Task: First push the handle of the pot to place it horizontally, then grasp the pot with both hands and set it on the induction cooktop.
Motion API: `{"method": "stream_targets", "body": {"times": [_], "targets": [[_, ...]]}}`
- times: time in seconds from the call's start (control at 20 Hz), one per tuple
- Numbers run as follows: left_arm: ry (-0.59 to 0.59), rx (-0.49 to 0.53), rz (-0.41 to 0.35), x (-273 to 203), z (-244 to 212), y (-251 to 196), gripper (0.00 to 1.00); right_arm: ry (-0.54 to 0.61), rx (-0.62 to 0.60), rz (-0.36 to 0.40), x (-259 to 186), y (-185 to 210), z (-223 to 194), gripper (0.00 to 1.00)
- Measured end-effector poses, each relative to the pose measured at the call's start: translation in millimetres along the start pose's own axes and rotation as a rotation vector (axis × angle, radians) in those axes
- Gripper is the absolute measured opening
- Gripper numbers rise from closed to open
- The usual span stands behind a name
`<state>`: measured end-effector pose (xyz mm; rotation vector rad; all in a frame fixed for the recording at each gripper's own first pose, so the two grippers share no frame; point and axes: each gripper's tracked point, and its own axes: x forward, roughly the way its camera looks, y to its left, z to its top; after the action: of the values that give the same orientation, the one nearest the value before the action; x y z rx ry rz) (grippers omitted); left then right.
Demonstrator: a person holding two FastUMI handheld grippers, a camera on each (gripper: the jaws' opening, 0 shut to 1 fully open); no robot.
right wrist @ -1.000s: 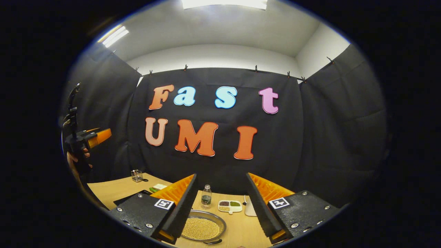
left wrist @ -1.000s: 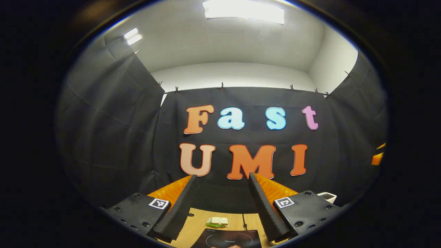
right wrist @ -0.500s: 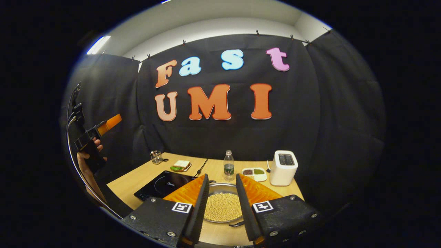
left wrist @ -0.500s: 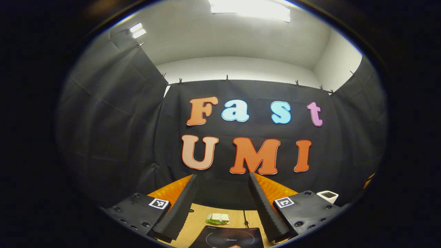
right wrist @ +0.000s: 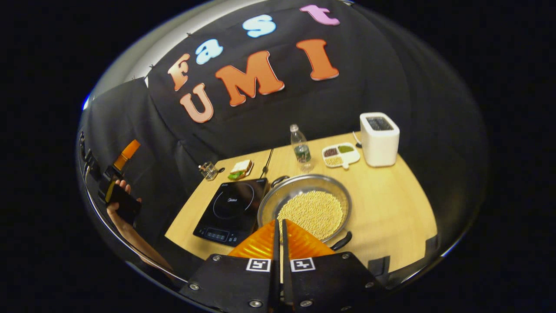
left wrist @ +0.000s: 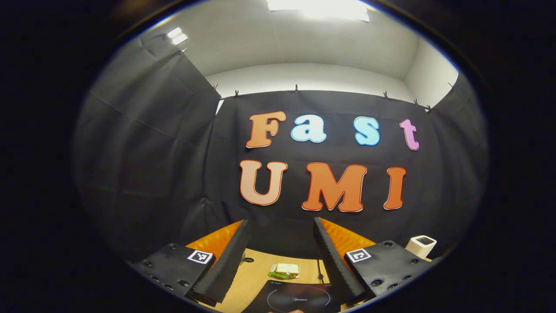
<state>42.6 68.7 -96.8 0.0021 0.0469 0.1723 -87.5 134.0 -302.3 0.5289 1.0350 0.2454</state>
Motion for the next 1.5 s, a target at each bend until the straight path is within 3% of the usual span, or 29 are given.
{"method": "stream_targets", "body": {"times": [0.2,0.35,0.65,1.05,1.5], "targets": [[0.004,0.017,0.023,-1.8,-6.9,5.8,0.98,0.125,0.046,-0.005,27.5,-6.2,-31.8,0.00],[0.012,0.020,0.021,0.2,-11.6,3.6,0.96,0.223,0.162,0.002,41.6,-6.8,-52.4,0.00],[0.045,0.045,0.030,0.5,-24.1,5.3,0.98,0.354,0.270,-0.031,66.4,-25.4,-94.5,0.00],[0.086,0.042,0.039,0.7,-41.5,8.0,0.98,0.438,0.392,-0.006,75.4,-29.0,-120.0,0.00],[0.144,0.021,0.030,-2.8,-58.1,5.9,0.94,0.437,0.523,-0.079,105.1,-64.4,-126.9,0.00]]}}
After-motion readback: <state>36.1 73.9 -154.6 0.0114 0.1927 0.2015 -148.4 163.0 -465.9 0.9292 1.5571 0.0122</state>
